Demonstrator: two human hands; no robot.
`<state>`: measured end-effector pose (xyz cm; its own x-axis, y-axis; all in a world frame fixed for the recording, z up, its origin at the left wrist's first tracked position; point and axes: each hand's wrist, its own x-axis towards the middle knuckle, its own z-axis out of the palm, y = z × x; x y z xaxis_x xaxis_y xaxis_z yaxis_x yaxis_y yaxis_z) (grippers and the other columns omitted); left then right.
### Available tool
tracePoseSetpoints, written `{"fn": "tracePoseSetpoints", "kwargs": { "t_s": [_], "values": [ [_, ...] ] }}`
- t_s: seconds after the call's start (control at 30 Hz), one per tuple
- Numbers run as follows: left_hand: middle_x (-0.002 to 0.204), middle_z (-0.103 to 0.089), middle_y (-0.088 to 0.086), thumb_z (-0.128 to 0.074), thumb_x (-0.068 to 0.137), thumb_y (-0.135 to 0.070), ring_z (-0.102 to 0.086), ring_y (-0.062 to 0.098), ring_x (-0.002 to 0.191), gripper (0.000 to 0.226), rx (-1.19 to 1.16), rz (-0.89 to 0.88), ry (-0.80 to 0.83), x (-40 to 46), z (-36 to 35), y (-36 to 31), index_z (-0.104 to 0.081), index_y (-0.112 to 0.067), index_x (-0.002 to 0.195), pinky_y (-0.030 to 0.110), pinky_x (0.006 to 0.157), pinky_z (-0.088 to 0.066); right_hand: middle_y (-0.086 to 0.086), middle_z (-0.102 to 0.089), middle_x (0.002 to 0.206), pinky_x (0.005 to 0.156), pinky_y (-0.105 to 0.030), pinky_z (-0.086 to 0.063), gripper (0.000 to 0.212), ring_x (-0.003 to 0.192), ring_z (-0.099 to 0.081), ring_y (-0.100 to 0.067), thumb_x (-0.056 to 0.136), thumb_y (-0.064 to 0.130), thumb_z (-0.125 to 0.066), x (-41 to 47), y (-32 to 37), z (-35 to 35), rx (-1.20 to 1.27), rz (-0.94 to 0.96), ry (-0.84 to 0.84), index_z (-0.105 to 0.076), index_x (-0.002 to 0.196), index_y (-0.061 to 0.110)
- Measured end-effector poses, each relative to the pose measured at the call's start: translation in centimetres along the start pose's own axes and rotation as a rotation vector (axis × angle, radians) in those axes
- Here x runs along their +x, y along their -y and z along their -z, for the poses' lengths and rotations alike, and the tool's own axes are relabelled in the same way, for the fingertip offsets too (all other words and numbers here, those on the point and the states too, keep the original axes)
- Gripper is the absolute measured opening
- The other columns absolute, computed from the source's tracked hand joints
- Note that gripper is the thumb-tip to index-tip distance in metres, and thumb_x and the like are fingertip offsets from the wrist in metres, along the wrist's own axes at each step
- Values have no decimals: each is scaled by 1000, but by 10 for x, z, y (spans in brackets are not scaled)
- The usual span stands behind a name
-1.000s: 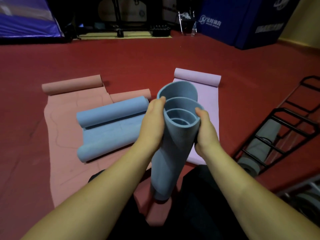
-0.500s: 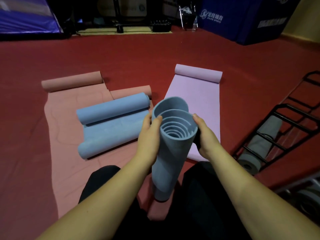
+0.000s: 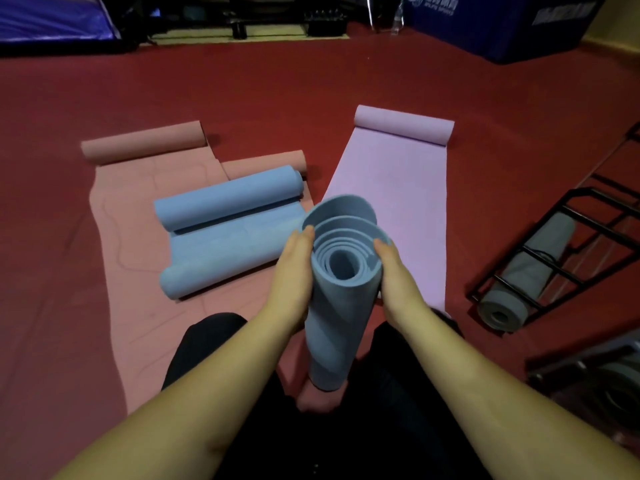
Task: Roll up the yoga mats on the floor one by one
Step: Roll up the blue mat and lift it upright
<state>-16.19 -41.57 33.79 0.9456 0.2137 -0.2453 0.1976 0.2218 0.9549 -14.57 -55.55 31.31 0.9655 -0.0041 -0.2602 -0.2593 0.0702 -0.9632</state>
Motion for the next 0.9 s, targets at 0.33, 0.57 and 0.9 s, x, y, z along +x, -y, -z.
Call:
{"fn": "tracePoseSetpoints", "kwargs": {
  "t_s": [0.33,0.57,0.9],
  "values": [
    [112,-71,5,-50,99,-38,-64,26,112,31,-80,-40,37,0,9,9,-60,-13,115,39,99,-50,7,-68,116,99,-32,-46,27,118,-60,-14,91,44,-48,-9,-19,1,47,109,-51,-58,115,36],
    [86,-73,-8,-48,102,-26,-67,3,83,22,52,-61,8,3,16,9,-65,-17,91,20,76,-51,14,-69,105,98,-32,-43,45,105,-62,-3,82,57,-54,9,-7,22,-77,81,74,-60,115,26],
    [121,-66,-12,-36,102,-47,-59,3,116,39,64,-196,-74,-25,5,6,-59,-27,126,37,105,-45,-5,-73,112,105,-52,-45,56,109,-67,-25,76,57,-59,0,19,-8,40,45,-1,-69,115,18]
  ]
}}
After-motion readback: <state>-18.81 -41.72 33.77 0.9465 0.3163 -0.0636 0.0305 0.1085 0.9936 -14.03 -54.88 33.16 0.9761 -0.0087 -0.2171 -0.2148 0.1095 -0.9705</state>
